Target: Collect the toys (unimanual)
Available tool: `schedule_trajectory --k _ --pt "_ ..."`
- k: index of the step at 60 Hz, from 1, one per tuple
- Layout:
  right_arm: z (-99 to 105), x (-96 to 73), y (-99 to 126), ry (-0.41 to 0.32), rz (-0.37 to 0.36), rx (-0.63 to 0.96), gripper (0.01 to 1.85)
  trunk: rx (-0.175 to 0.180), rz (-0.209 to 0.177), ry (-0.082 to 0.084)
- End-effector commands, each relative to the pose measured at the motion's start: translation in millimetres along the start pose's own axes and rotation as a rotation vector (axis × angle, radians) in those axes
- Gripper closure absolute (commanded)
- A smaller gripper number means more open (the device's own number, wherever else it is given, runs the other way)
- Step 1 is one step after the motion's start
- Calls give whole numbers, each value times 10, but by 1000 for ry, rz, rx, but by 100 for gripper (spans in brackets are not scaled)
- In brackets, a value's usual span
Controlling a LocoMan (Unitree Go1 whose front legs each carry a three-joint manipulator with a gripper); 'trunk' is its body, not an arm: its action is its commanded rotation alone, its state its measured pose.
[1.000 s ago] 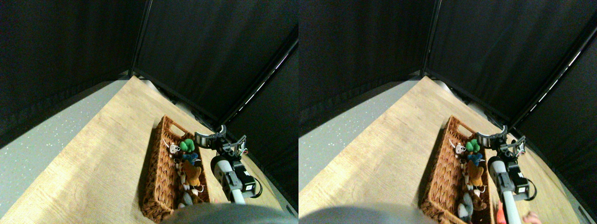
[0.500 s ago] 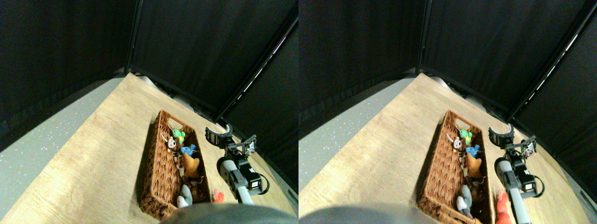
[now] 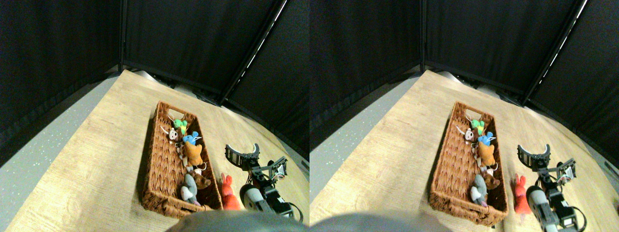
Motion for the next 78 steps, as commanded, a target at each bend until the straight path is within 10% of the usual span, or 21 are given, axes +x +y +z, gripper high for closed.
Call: schedule_trajectory --k 1,78 --pt "79 -55 0 -11 70 47 98 6 -23 24" --pt "-221 -443 -1092 38 -256 282 102 -10 -1 41"
